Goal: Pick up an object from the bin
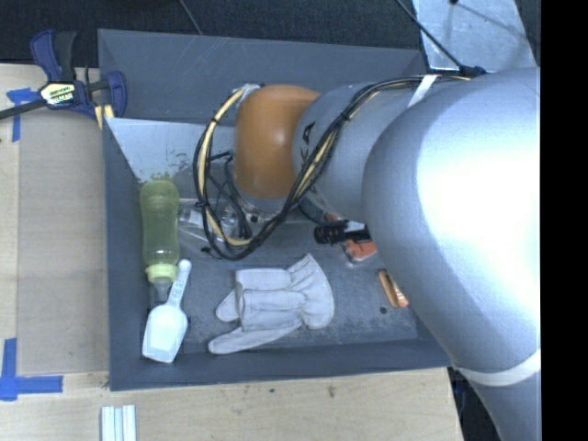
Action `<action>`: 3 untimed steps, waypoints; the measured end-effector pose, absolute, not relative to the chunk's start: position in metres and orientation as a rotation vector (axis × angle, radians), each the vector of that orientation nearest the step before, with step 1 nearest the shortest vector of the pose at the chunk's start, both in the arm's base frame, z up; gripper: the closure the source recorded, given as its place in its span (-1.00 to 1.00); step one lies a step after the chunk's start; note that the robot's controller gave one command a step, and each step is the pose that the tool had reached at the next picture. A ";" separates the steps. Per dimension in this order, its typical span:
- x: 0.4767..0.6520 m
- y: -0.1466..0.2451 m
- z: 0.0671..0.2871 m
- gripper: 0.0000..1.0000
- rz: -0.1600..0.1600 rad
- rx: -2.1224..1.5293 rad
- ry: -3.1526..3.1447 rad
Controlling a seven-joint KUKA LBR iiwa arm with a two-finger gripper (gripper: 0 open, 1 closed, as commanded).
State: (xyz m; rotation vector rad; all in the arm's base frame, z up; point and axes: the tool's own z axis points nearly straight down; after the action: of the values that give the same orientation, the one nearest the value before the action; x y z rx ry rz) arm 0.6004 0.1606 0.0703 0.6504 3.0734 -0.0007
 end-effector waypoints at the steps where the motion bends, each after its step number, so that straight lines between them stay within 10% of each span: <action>1: 0.600 0.160 0.073 1.00 -0.001 0.651 3.074; 3: 0.601 0.160 0.093 1.00 0.003 0.651 3.070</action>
Offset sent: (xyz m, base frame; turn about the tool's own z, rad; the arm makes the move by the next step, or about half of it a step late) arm 0.0000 0.0000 0.0069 0.0000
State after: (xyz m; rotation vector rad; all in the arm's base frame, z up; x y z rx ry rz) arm 0.6006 0.1604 0.0930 0.6514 3.0704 0.0033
